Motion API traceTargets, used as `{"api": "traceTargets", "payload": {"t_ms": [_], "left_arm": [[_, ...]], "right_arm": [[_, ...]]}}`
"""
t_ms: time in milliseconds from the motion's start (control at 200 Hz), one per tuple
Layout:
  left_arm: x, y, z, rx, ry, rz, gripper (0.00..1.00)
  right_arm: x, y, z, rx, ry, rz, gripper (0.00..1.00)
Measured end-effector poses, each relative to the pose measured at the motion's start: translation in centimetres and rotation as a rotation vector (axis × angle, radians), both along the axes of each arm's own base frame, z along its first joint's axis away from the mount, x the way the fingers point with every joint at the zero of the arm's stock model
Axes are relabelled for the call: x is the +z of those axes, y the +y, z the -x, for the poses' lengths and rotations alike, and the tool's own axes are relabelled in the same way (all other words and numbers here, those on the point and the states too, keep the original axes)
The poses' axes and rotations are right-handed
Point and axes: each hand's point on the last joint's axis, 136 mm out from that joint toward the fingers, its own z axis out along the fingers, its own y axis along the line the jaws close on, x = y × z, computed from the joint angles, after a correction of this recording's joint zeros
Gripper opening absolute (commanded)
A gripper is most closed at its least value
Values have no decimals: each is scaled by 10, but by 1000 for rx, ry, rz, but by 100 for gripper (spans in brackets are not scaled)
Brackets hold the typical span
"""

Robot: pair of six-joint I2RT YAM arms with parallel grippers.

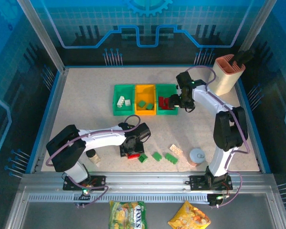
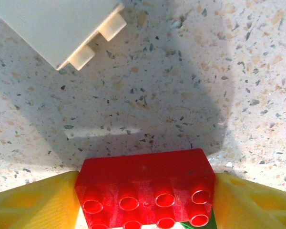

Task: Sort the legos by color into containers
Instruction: Pick up the lego from the middle-left of the table.

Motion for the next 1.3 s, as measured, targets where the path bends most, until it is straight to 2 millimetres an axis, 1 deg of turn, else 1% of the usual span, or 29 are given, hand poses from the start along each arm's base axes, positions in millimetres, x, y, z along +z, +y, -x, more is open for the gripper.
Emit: {"api": "traceTargets", "payload": {"t_ms": [110, 330, 620, 795, 940, 1096, 1301], "left_arm": [[1, -1, -1, -4, -2, 4, 63], [3, -3, -2, -27, -7, 7, 63], [14, -7, -10, -64, -35, 7, 63], [24, -5, -19, -79, -63, 15, 63], [40, -2, -38, -74, -109, 39, 63], [60, -4, -63, -78, -165, 72, 63], [90, -14, -104, -107, -252, 119, 63]], "right_arm": [[6, -1, 2, -4, -14, -2, 77], [13, -4, 6, -7, -30, -1, 77], [26, -9, 10, -14, -61, 13, 77], [28, -15, 17, -21, -58, 33, 77], [28, -19, 23, -24, -52, 46, 77], [29, -25, 33, -30, -46, 67, 77], [31, -34, 45, -40, -48, 90, 77]]}}
